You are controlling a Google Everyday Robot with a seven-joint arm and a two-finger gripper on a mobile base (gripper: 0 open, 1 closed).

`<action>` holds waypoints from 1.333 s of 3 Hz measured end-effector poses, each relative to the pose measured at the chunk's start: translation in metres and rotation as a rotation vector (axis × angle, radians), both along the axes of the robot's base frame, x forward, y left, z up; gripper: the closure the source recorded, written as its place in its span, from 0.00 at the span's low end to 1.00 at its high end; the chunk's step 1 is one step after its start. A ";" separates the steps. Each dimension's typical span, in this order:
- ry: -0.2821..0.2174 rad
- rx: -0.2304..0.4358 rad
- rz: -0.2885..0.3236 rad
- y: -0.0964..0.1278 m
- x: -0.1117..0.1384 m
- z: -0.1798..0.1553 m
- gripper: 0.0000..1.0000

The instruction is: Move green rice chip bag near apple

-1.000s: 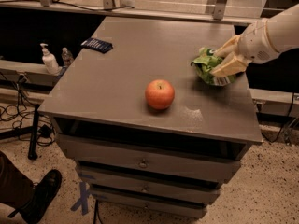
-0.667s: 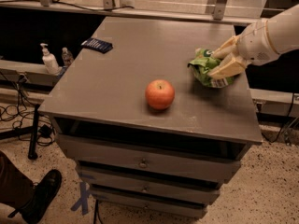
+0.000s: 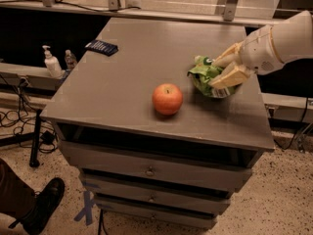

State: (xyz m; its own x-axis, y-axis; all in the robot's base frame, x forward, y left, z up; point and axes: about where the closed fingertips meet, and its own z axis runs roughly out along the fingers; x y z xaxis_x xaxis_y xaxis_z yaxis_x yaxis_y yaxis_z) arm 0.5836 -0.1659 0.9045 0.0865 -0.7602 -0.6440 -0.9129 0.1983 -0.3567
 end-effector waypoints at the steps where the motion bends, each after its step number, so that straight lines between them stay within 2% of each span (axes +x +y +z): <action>1: 0.017 0.007 0.007 0.007 -0.006 -0.006 1.00; 4: 0.045 -0.002 0.019 0.016 -0.014 -0.017 0.36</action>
Offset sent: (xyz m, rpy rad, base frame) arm -0.0135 0.0137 -0.0160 0.0001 0.0461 0.0043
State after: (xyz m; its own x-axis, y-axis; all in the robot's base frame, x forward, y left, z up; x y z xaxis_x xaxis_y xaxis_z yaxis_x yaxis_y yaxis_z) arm 0.5698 -0.1500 0.8872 0.0723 -0.7600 -0.6459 -0.9316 0.1798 -0.3158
